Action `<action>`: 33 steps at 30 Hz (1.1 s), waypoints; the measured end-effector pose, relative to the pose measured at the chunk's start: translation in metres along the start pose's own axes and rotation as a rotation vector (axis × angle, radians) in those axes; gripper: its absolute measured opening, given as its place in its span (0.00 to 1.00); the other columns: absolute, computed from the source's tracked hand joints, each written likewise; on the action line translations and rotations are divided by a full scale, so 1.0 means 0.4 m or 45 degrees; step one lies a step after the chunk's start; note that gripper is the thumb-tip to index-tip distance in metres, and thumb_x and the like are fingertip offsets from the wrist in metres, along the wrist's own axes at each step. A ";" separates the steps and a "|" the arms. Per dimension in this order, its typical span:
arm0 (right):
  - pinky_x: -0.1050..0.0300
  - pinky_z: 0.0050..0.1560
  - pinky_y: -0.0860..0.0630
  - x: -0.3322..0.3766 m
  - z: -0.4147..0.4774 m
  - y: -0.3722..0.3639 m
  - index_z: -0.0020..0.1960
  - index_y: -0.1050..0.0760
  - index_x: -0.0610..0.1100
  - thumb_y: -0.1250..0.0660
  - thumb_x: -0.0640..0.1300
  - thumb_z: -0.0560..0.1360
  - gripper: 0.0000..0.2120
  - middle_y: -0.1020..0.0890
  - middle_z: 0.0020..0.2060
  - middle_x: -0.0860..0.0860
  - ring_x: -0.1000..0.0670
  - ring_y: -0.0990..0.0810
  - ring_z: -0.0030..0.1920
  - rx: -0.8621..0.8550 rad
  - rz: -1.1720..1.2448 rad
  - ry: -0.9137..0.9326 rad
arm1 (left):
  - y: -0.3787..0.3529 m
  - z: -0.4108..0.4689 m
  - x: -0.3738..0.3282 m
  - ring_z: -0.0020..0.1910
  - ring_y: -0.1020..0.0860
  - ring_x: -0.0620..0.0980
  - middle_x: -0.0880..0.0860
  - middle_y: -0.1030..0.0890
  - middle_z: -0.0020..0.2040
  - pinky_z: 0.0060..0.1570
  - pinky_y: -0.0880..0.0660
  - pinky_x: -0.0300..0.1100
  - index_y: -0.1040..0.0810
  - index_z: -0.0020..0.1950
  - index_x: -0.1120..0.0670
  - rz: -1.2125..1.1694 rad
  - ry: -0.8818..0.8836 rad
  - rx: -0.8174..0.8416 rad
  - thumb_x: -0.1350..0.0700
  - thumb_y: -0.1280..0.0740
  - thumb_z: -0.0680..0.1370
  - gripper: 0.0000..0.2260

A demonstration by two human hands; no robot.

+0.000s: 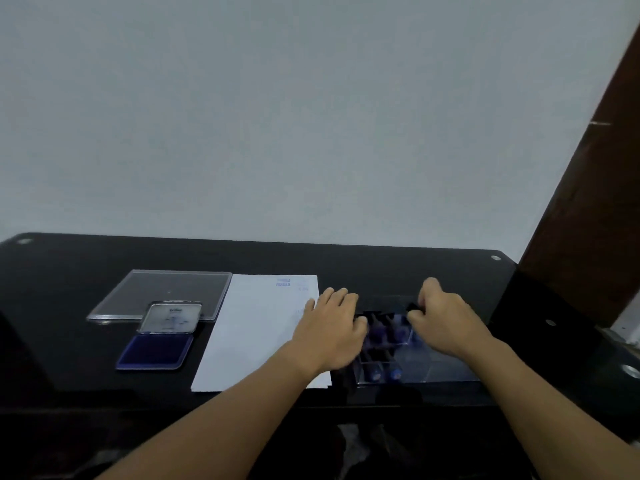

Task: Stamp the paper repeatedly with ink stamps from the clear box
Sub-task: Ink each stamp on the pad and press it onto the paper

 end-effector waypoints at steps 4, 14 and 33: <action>0.52 0.32 0.32 0.127 -0.003 -0.021 0.45 0.37 0.48 0.36 0.45 0.78 0.09 0.23 0.37 0.46 0.46 0.28 0.32 0.018 0.047 0.122 | 0.068 -0.061 0.105 0.75 0.42 0.52 0.51 0.36 0.76 0.75 0.45 0.52 0.38 0.76 0.54 0.054 0.093 0.004 0.48 0.48 0.84 0.22; 0.54 0.33 0.29 0.444 -0.015 -0.179 0.46 0.33 0.47 0.36 0.48 0.77 0.07 0.21 0.36 0.48 0.49 0.28 0.32 0.171 0.176 0.339 | 0.190 -0.243 0.429 0.65 0.32 0.52 0.50 0.27 0.68 0.69 0.36 0.53 0.32 0.70 0.53 0.078 0.349 -0.141 0.45 0.50 0.80 0.22; 0.51 0.41 0.23 0.846 0.020 -0.493 0.50 0.33 0.46 0.39 0.49 0.81 0.07 0.20 0.49 0.45 0.46 0.21 0.45 0.460 0.071 0.680 | 0.199 -0.429 0.916 0.79 0.46 0.53 0.51 0.40 0.79 0.76 0.47 0.54 0.38 0.78 0.52 0.092 0.823 -0.167 0.46 0.45 0.83 0.24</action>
Point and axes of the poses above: each hand's wrist, its own z-axis towards the middle knuckle, its own y-axis out of the back of the hand, x = y × z, the point moved 4 cm from there along z, towards the middle knuckle
